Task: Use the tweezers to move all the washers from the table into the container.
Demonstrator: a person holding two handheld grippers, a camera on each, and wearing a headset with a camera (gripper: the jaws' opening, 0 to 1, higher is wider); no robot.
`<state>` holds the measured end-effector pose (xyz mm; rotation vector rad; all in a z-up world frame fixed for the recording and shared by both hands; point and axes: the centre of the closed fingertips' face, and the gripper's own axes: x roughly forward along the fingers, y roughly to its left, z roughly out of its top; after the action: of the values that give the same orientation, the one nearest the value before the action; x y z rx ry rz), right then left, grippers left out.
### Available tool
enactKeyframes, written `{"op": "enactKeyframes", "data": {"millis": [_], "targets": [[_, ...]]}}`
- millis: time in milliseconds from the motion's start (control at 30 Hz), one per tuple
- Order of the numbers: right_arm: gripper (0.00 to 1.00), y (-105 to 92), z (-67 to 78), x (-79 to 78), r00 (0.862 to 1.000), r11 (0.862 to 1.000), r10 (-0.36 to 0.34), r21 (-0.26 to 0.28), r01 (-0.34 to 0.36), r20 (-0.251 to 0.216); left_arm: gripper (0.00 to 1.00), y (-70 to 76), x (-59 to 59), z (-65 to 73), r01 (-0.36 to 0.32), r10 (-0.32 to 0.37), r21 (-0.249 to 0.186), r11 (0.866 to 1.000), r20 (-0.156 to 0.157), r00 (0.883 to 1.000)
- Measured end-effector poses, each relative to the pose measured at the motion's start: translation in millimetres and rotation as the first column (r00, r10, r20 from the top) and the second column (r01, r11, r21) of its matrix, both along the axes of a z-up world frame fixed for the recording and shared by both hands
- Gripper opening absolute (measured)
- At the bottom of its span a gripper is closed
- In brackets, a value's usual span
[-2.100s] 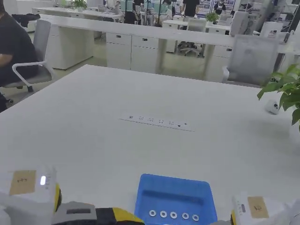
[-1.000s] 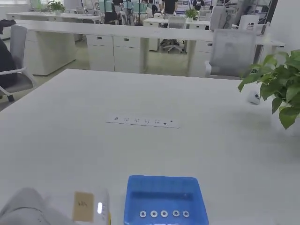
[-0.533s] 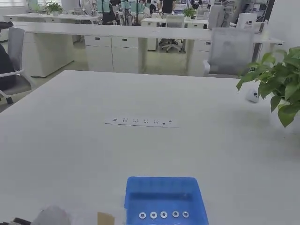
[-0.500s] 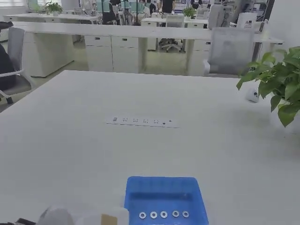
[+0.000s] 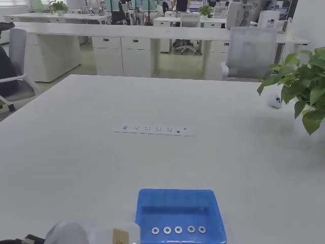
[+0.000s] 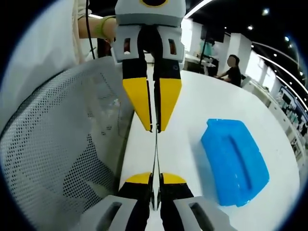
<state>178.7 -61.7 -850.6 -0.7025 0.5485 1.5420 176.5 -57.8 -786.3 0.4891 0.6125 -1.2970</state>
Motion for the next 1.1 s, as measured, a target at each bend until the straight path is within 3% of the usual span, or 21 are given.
{"op": "enactKeyframes", "data": {"millis": [200, 233, 333, 400, 600, 733, 933, 967, 1100], "targets": [[0.04, 0.7, -3.0, 0.7, 1.000, 1.000, -0.001, -0.016, 0.002, 0.013, 0.00, 0.5, -1.0, -2.8, 0.004, -0.004, 0.016, 1.000, 0.002, 1.000], [0.04, 1.0, -3.9, 1.2, 1.000, 1.000, -0.026, -0.012, 0.026, -0.005, 0.00, 2.2, 1.0, -4.0, 0.003, -0.004, 0.029, 1.000, 0.026, 1.000], [0.06, 2.4, -5.4, 2.2, 0.997, 0.998, -0.056, 0.006, 0.057, -0.057, 0.00, 5.7, 0.3, -9.5, -0.002, 0.002, 0.048, 0.999, -0.008, 1.000], [0.07, 2.7, -6.0, 4.5, 0.996, 0.997, -0.071, 0.015, 0.072, -0.061, 0.00, 8.3, 1.3, -13.3, 0.002, -0.001, 0.058, 0.998, -0.008, 1.000], [0.22, 5.1, 8.2, 3.3, 0.981, 0.979, -0.150, 0.121, 0.166, -0.126, 0.00, 27.5, 1.1, -42.7, 0.025, -0.020, 0.150, 0.988, -0.036, 0.999], [0.30, -5.6, 16.1, 2.9, 0.976, 0.970, -0.182, 0.140, 0.198, -0.122, 0.00, 33.8, 0.6, -57.6, 0.042, -0.033, 0.197, 0.980, -0.045, 0.998], [0.38, -32.1, 33.2, 5.1, 0.951, 0.932, -0.275, 0.203, 0.300, -0.141, 0.00, 38.9, 2.9, -73.8, 0.064, -0.051, 0.273, 0.960, -0.052, 0.997], [0.38, -37.7, 36.2, 6.7, 0.943, 0.921, -0.299, 0.216, 0.326, -0.148, 0.00, 39.2, 2.7, -76.3, 0.070, -0.054, 0.285, 0.956, -0.063, 0.997], [0.41, -56.8, 45.3, 10.3, 0.918, 0.891, -0.366, 0.225, 0.394, -0.154, 0.00, 40.4, 4.2, -82.6, 0.097, -0.084, 0.336, 0.937, -0.053, 0.995]]}}
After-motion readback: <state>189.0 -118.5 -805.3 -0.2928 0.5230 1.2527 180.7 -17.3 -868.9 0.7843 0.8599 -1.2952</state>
